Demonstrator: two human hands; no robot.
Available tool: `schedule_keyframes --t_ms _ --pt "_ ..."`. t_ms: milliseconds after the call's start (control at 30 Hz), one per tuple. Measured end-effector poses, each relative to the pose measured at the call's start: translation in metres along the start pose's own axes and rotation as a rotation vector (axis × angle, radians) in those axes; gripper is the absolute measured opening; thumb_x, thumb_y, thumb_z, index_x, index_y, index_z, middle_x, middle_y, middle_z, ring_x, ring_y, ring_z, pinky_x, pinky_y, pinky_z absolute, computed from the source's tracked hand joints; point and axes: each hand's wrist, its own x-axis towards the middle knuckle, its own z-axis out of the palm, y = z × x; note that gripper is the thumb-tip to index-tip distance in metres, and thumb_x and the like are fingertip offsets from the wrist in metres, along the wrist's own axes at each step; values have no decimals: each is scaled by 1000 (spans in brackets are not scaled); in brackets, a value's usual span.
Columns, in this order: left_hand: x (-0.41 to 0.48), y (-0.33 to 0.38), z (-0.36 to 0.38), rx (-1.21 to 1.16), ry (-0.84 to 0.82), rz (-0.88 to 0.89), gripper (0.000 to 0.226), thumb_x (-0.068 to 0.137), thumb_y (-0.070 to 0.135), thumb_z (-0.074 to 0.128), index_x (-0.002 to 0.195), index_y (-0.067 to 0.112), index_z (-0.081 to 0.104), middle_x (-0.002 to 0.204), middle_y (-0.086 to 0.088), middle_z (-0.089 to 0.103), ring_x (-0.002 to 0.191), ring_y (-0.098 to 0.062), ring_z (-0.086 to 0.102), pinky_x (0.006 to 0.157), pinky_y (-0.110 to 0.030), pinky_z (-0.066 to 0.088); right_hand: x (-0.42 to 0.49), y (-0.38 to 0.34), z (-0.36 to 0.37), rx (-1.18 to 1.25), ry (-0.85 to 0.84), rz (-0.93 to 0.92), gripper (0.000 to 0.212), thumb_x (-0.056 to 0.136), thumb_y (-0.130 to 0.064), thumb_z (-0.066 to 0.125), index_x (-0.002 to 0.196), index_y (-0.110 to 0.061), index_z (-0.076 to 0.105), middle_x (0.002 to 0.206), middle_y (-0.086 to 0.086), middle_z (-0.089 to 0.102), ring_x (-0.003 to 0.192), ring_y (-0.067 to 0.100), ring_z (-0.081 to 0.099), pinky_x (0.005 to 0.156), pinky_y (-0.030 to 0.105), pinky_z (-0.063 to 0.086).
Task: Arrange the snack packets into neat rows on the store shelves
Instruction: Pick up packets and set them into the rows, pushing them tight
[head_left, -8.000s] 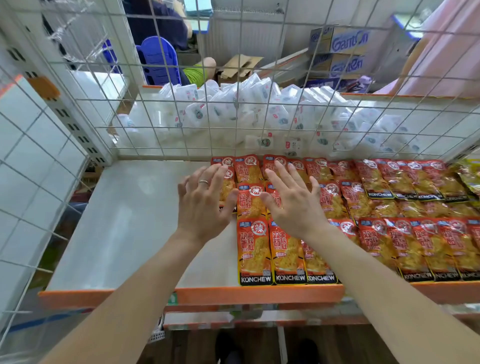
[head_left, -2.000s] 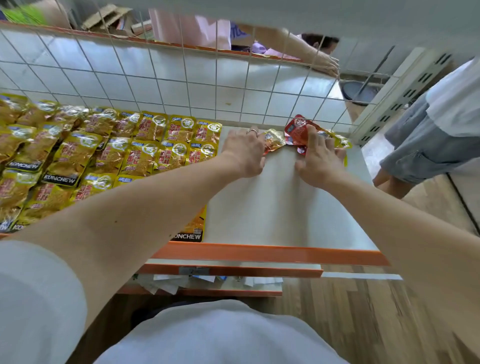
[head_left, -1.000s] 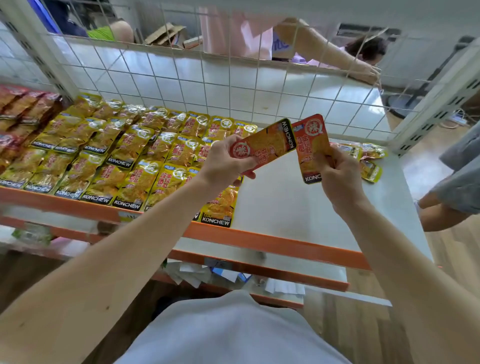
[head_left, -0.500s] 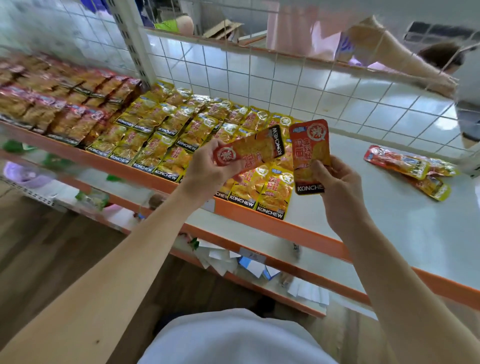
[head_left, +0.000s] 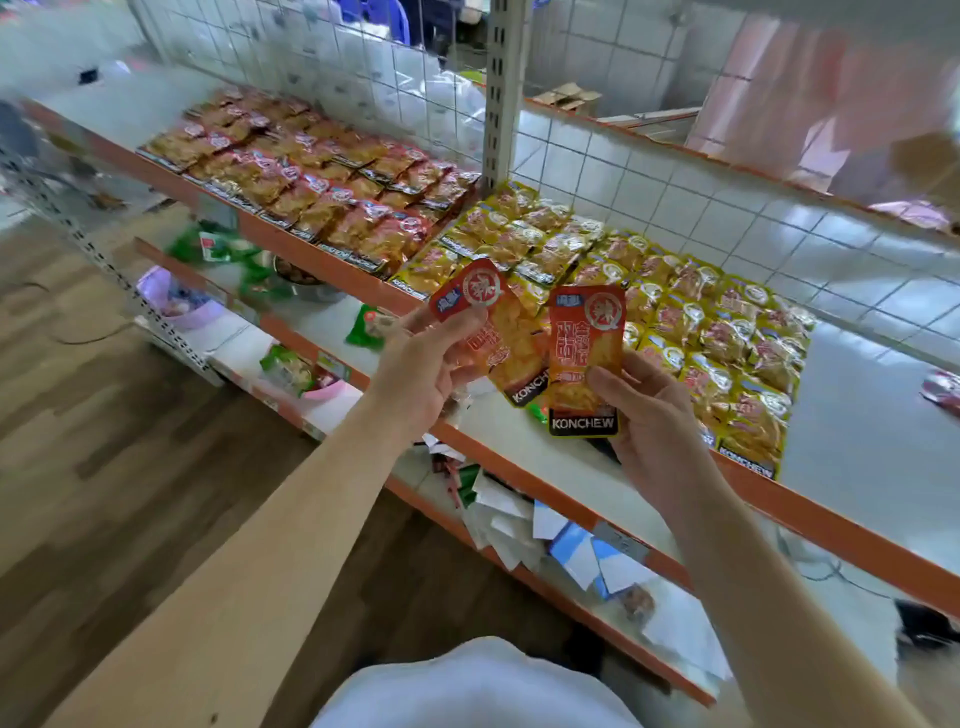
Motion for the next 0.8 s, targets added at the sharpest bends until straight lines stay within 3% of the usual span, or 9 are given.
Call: schedule_keyframes --t_ms 100,233,333,400,500,633,800 --pt "-9 19 -44 -42 42 -10 38 80 21 78 116 13 68 99 -6 76 91 -28 70 85 -48 55 -4 15 48 62 -56 19 24 79 -4 65 102 -9 67 92 4 76 84 17 73 73 28 58" --pt "-23 43 -101 3 112 33 14 93 22 68 107 19 70 92 -3 78 81 -20 75 78 -42 62 -8 34 105 52 -84 44 30 76 -8 67 105 -7 67 96 6 76 86 20 73 71 28 58" --pt "-36 60 -141 87 170 67 15 91 29 70 105 23 70 91 -2 77 80 -20 74 84 -47 59 -7 46 149 12 -97 48 22 81 -4 66 103 -7 67 92 4 76 83 18 74 67 26 58" --pt "-44 72 -167 116 163 75 33 81 30 77 111 18 69 100 -8 76 89 -26 73 88 -50 58 -8 53 175 -27 -100 51 17 85 -2 65 101 -9 68 89 2 77 82 18 74 69 29 59" --pt "-53 85 -195 141 93 47 56 72 14 86 123 10 63 112 -17 73 99 -34 71 87 -48 59 -9 62 204 -117 -105 59 15 87 -6 68 98 -15 72 97 4 77 92 25 74 87 46 57" --pt "-52 91 -213 183 118 48 56 68 12 86 120 6 65 109 -16 74 99 -36 71 90 -50 57 -6 65 219 -153 -97 76 16 88 -7 69 103 -13 72 102 7 77 95 27 73 92 53 55" --pt "-39 90 -216 233 251 72 44 66 17 87 107 8 71 102 -13 76 96 -36 73 94 -53 56 10 61 222 -185 -79 37 11 88 -6 70 93 -15 75 96 7 77 90 28 74 91 53 56"
